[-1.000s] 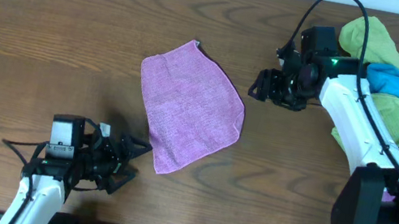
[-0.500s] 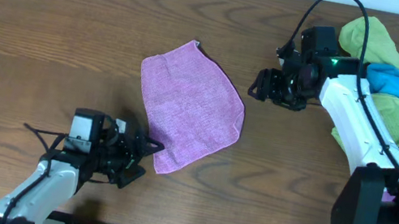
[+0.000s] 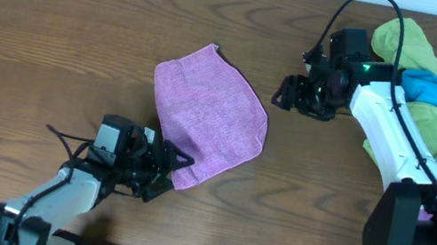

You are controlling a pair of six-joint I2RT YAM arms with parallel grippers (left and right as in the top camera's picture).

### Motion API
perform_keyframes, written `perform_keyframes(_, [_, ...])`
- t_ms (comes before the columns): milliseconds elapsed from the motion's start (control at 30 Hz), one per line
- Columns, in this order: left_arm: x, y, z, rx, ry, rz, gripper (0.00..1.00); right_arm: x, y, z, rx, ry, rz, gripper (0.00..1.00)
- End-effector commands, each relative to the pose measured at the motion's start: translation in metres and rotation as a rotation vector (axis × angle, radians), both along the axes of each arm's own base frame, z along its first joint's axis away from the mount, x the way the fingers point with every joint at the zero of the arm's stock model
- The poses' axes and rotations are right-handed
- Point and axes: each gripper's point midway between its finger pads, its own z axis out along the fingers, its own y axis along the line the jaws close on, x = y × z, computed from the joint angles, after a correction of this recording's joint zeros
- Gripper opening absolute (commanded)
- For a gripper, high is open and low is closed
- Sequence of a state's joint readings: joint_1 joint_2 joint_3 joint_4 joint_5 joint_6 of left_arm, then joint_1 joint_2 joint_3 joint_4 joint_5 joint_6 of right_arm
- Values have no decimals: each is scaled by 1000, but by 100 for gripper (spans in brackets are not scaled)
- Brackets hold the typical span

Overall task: Fold the cloth
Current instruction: 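Grasp the purple cloth's lower corner with the left gripper, then grasp the purple cloth's upper right corner with the right gripper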

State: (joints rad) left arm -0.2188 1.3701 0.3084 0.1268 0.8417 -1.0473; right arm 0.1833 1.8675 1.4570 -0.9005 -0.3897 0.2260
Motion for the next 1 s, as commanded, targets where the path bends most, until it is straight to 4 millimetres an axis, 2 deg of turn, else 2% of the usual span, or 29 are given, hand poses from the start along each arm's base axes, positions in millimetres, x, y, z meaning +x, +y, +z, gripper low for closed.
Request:
perform_keyframes(0, [-8,17,-32,134,60,51,74,-2,1,6,13,-11,5,68])
perform_keyframes(33, [-8,18,-34,144,61,55,72,-2,1,6,13,-11,5,68])
perform_keyframes(100, [-8,20,-37,159,63,59,61,-2,1,6,12,-9,5,68])
perform_keyframes(167, [-8,22,-40,172,63,58,42,-2,1,6,12,-9,5,68])
perform_keyframes(200, [-8,23,-41,178,62,58,35,-2,1,6,12,-9,5,68])
perform_keyframes(433, [-5,23,-40,183,35,49,8,-4,1,6,10,-1,6,68])
perform_keyframes(800, [25,-4,1,10,-159,-11,6,-23,-4,-3,-26,49,72,69])
perform_keyframes(967, [34,-10,15,-27,-192,-31,6,-41,-7,-22,-34,113,72,68])
